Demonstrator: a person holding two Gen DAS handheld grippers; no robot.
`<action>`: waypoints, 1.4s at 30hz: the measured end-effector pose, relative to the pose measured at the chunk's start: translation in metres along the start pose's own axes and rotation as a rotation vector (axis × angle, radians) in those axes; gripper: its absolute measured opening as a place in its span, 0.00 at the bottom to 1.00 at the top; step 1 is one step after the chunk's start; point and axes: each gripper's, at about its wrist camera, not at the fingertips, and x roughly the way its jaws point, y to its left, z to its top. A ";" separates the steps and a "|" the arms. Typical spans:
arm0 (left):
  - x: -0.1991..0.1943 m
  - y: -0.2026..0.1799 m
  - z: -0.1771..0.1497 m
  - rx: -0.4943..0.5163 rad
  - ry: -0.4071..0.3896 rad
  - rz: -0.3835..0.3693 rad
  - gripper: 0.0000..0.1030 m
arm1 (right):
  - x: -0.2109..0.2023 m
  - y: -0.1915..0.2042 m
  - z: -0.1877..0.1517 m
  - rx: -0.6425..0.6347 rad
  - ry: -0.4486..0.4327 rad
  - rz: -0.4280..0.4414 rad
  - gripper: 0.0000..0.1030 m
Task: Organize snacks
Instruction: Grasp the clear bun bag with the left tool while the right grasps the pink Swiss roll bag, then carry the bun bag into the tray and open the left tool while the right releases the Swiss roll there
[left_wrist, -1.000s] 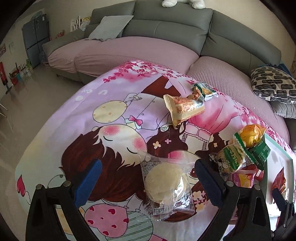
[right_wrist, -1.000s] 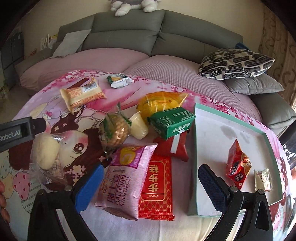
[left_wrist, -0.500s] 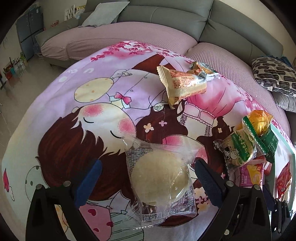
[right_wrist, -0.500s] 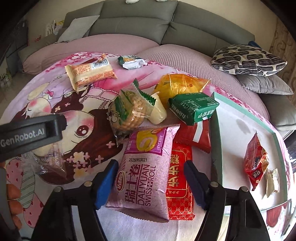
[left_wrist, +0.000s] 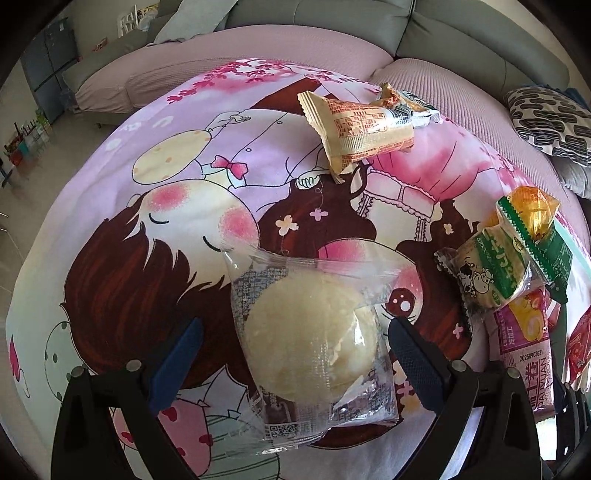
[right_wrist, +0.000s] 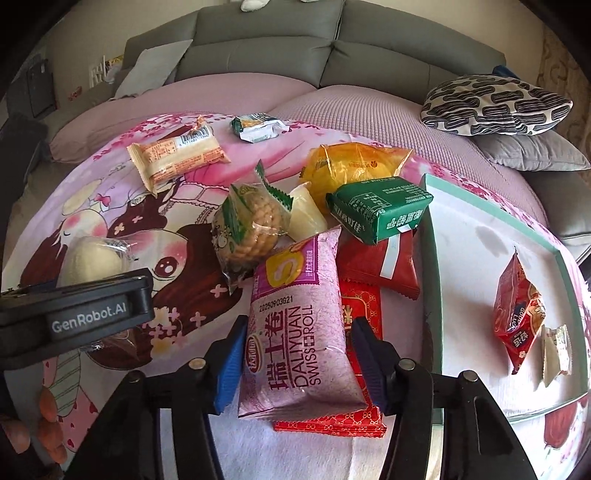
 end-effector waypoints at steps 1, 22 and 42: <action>-0.001 0.000 -0.001 0.003 0.000 0.000 0.97 | 0.000 0.000 0.000 0.000 -0.001 0.003 0.55; -0.018 -0.001 0.005 -0.014 -0.066 -0.105 0.54 | -0.015 -0.018 0.002 0.071 -0.021 0.079 0.39; -0.064 -0.025 0.006 0.033 -0.187 -0.127 0.54 | -0.051 -0.061 0.003 0.178 -0.086 0.148 0.38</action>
